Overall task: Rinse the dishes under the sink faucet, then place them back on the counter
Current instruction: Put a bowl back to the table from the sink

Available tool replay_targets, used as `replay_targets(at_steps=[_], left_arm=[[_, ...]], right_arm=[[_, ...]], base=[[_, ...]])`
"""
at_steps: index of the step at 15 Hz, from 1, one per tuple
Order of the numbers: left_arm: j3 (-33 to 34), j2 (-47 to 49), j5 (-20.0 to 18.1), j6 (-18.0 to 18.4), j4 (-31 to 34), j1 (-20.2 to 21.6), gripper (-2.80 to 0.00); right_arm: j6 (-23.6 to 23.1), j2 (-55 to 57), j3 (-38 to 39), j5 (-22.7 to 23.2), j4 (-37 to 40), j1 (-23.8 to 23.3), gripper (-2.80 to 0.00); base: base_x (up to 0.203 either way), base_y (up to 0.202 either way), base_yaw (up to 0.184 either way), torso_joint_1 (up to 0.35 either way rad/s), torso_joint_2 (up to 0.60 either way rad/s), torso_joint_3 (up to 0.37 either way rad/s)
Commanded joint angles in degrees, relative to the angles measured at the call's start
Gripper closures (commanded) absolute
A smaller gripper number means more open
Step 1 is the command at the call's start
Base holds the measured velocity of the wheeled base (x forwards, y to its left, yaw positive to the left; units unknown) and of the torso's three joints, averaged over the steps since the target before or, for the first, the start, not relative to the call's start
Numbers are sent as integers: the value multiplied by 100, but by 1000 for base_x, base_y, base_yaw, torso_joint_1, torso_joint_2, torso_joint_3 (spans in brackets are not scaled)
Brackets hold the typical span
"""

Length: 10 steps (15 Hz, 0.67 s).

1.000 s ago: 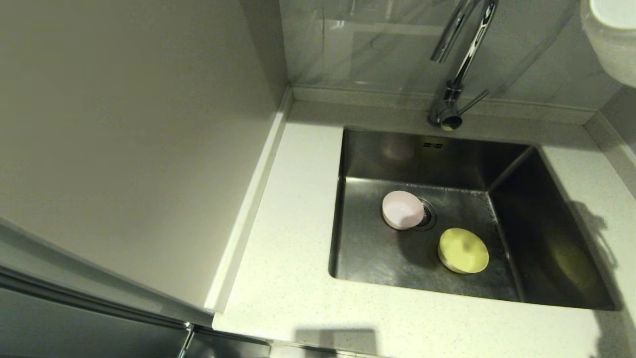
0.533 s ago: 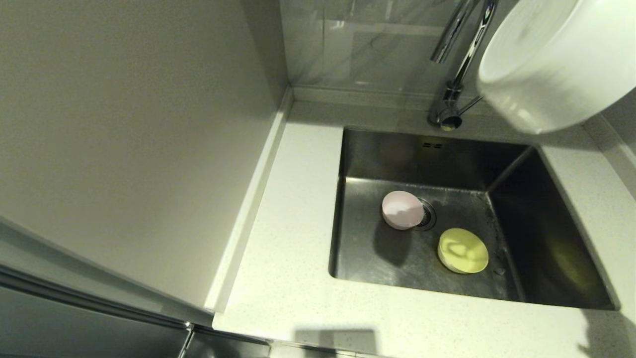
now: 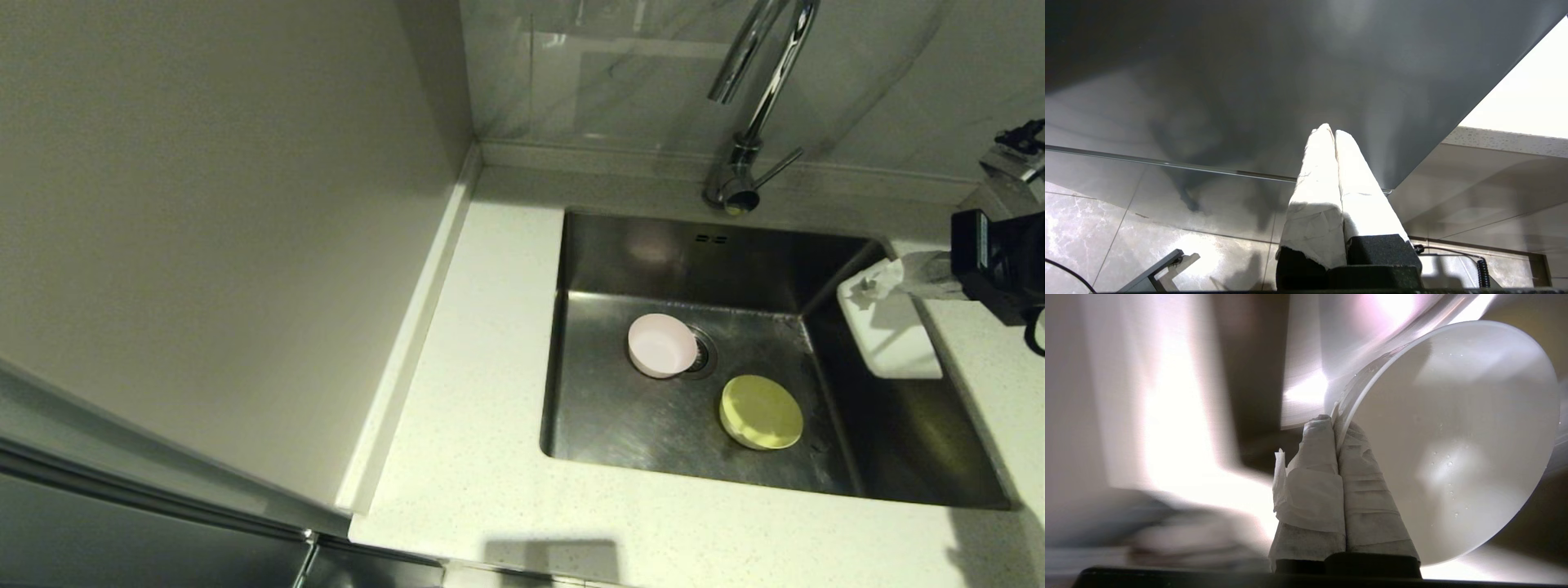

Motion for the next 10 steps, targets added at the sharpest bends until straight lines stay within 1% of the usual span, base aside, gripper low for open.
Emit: replay_targets(at_steps=[1, 2, 4, 6, 10], left_arm=[[0, -9, 3, -3, -4, 0, 0], [0, -9, 3, -3, -4, 0, 0], [0, -9, 3, -3, -4, 0, 0], [0, -9, 3, -3, -4, 0, 0], [0, -9, 3, -3, -4, 0, 0]], right_arm=[[-4732, -194, 251, -504, -466, -270, 0], [-4993, -275, 417, -609, -729, -297, 0], [-5609, -325, 663, -656, -841, -311, 0], [-5793, -312, 714, -660, -846, -309, 0], [-6633, -135, 479, -660, -1143, -316, 0]], base=[[0, 0, 0, 0, 0, 0], [0, 0, 0, 0, 0, 0], [0, 0, 0, 0, 0, 0], [0, 0, 0, 0, 0, 0], [0, 0, 0, 0, 0, 0]])
